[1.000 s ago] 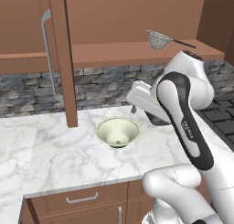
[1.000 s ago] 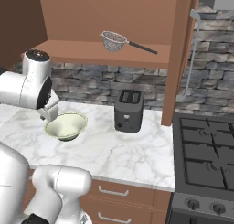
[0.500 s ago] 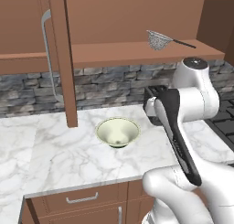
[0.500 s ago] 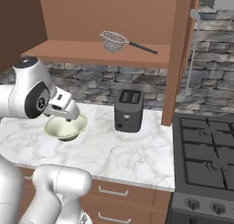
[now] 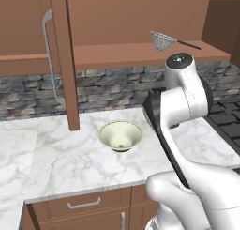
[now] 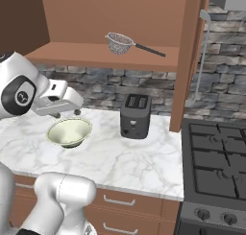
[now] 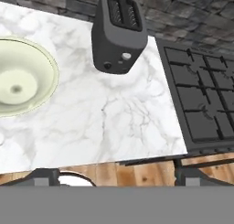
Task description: Open the cabinet and setup a tea strainer by placing it in the bowl upright.
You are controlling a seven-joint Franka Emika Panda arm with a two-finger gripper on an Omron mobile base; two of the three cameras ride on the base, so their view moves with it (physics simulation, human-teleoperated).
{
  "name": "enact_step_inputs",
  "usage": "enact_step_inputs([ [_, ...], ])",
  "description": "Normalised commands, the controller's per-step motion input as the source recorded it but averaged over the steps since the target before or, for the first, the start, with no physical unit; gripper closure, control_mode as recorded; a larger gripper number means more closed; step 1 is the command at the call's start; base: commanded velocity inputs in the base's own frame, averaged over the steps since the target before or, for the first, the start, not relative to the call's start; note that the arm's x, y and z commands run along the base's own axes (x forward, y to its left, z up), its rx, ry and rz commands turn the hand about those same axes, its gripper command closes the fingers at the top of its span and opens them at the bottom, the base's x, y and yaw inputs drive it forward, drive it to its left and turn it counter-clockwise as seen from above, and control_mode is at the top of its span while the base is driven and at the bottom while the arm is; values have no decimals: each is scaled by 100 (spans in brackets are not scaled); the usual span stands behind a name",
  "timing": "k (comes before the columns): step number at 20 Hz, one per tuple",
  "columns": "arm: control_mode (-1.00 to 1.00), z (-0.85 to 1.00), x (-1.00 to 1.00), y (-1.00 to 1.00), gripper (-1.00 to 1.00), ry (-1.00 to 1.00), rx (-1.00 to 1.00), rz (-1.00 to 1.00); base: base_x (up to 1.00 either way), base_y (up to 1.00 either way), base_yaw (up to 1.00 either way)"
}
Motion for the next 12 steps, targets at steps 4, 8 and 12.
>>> enact_step_inputs([
  [4,-100,23,49,-61,-100,-16,0,0,0,0,0],
  [8,-100,49,47,-57,-100,-29,0,0,0,0,0],
  [12,-100,54,39,-43,-100,-29,0,0,0,0,0],
])
